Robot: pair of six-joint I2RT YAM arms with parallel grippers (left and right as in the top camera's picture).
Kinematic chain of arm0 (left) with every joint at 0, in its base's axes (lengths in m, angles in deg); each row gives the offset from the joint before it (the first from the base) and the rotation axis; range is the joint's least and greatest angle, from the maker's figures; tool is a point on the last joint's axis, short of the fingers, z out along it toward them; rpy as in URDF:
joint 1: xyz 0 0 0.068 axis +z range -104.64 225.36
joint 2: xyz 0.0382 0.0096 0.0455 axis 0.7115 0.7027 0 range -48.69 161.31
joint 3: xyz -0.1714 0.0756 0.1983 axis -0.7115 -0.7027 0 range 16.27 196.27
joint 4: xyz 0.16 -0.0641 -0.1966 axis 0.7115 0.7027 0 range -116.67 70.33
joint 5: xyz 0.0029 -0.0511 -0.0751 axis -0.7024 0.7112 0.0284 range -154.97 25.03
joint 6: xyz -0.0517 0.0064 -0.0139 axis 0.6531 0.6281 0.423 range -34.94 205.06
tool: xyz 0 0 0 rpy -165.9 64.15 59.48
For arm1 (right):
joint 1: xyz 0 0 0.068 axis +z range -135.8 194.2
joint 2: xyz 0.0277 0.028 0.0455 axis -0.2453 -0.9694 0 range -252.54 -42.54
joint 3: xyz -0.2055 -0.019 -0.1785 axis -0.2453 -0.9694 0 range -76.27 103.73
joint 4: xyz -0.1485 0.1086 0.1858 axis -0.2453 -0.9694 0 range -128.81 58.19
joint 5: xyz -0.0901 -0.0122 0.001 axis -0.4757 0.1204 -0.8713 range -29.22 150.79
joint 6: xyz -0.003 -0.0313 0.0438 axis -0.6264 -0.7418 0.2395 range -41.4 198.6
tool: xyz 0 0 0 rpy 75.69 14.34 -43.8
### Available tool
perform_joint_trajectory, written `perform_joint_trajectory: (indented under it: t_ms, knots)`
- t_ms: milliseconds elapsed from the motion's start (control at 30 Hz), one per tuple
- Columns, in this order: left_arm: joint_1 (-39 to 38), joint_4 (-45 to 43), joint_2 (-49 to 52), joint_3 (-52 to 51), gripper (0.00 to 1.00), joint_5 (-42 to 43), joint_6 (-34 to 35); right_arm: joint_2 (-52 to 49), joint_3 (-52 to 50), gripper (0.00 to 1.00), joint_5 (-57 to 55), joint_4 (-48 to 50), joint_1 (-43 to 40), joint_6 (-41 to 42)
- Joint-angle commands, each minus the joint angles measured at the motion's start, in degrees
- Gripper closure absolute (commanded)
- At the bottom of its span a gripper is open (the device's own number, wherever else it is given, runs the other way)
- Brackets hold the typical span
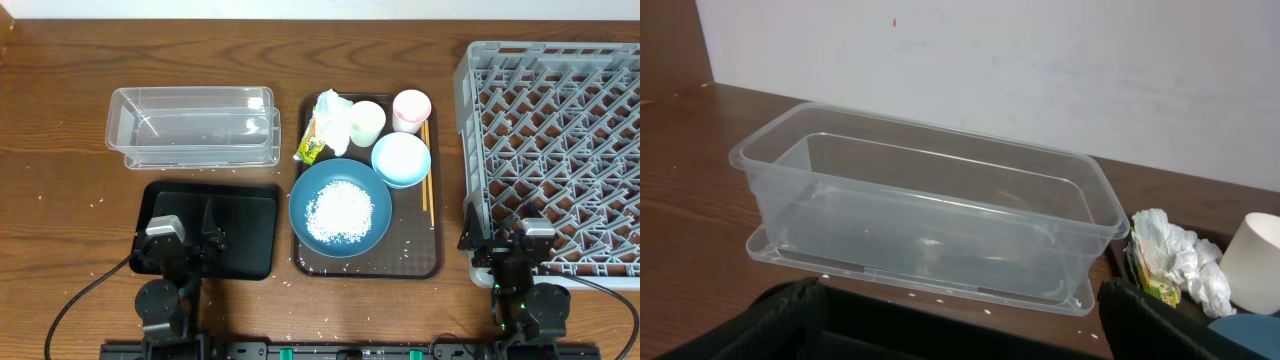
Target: Sort waste into correct bins and load items into the dishwasher rack
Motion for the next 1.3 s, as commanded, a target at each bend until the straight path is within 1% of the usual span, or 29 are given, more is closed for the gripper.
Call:
perform_joint_trajectory:
  t_ms: [0,1000,1033,1100,1200,1267]
  knots:
    - [-0.24,2.19,0.02,-0.87,0.11,-0.02,-0.76,0.28,-0.09,0.01,-0.57,-0.15,-0.81,-0.76]
    - [-0.24,1.99,0.02,-0.87,0.11,0.11,-0.72,0.28,-0.09,0.01,-0.57,-0.15,-0.81,-0.76]
    - [-0.24,1.29,0.02,-0.87,0.11,1.42,-0.35,0.28,-0.09,0.01,-0.57,-0.15,-0.81,-0.76]
    - [-0.24,-2.19,0.02,-0.87,0.11,7.87,3.41,0.28,-0.09,0.01,-0.57,-0.15,-0.81,-0.76]
    - [-0.24,-8.66,0.02,-0.87,0.11,20.13,12.41,0.28,-0.09,0.01,-0.57,-0.15,-0.81,-0.76]
    - [-0.24,-12.57,0.02,-0.87,0.11,25.59,17.62,0.28,-0.09,0.01,-0.57,-0.15,-0.81,-0.76]
